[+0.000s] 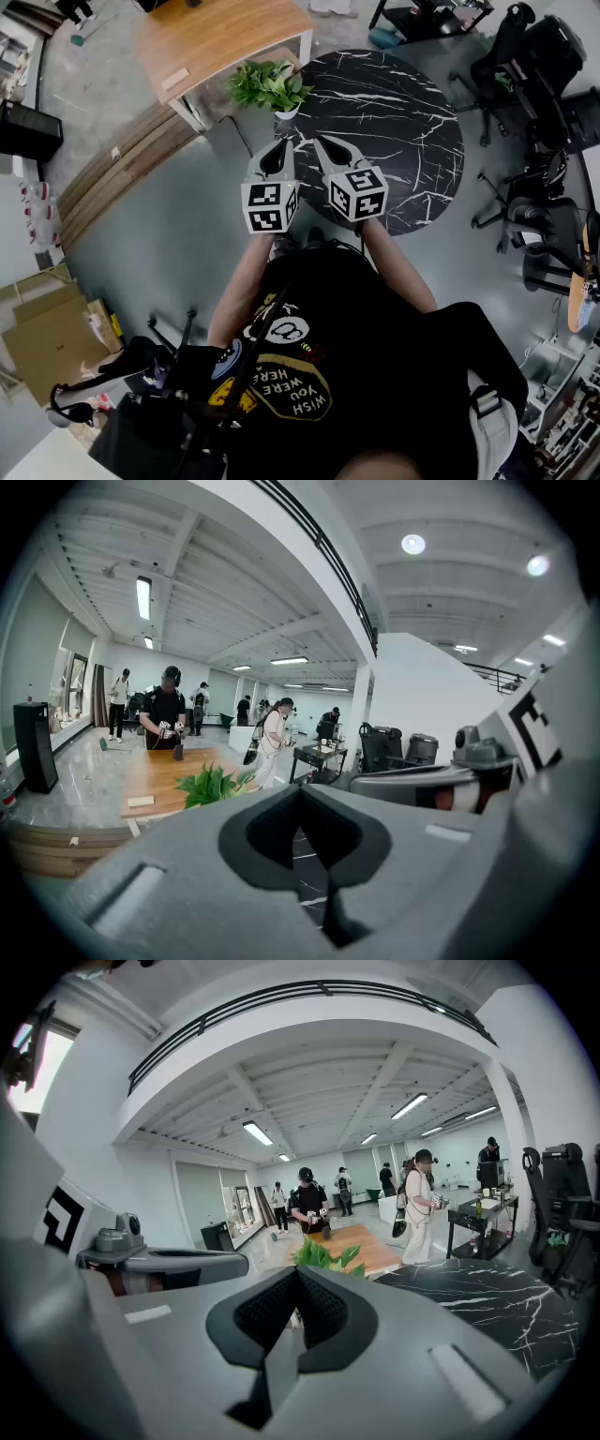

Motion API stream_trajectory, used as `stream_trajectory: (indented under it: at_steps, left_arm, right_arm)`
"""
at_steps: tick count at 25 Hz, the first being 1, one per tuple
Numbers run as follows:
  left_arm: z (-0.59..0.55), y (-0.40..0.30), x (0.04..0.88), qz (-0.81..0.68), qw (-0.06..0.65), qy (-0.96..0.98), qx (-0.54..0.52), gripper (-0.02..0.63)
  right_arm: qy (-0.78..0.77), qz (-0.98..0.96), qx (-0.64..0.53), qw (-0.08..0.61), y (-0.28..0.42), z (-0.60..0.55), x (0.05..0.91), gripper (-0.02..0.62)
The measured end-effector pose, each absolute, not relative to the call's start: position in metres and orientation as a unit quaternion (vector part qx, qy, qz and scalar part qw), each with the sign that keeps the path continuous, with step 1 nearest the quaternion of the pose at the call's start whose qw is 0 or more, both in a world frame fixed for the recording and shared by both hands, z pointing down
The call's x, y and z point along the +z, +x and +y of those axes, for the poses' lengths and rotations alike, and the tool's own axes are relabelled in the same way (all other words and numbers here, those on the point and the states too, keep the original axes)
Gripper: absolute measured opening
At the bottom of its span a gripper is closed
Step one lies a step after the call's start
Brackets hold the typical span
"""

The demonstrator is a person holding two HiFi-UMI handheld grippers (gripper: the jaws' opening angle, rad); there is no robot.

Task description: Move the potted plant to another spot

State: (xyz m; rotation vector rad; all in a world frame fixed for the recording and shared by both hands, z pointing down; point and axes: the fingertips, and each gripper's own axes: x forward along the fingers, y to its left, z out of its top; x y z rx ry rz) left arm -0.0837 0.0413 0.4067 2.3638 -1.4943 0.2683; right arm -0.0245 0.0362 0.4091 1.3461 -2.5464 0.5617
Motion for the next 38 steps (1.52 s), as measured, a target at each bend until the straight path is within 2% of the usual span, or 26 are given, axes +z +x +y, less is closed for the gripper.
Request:
stream_trajectory:
  at_steps: [26, 34, 38]
  left_arm:
    - [0.032, -0.110, 0.427, -0.516, 0.195, 0.829, 0.090, 0.005]
    - [0.016, -0.115, 0.461, -0.506, 0.210, 0.830, 0.102, 0.005]
    - [-0.011, -0.104, 0.489, -0.514, 0.190, 0.829, 0.112, 0.005]
  right_arm:
    - [0.469, -0.851, 0.206, 0.115, -0.041, 0.030, 0.431, 0.002]
    - [0.478, -0.839, 0.224, 0.135, -0.031, 0.004, 0.476, 0.002]
    - [0.467, -0.842, 0.233, 0.141, -0.023, -0.029, 0.492, 0.002]
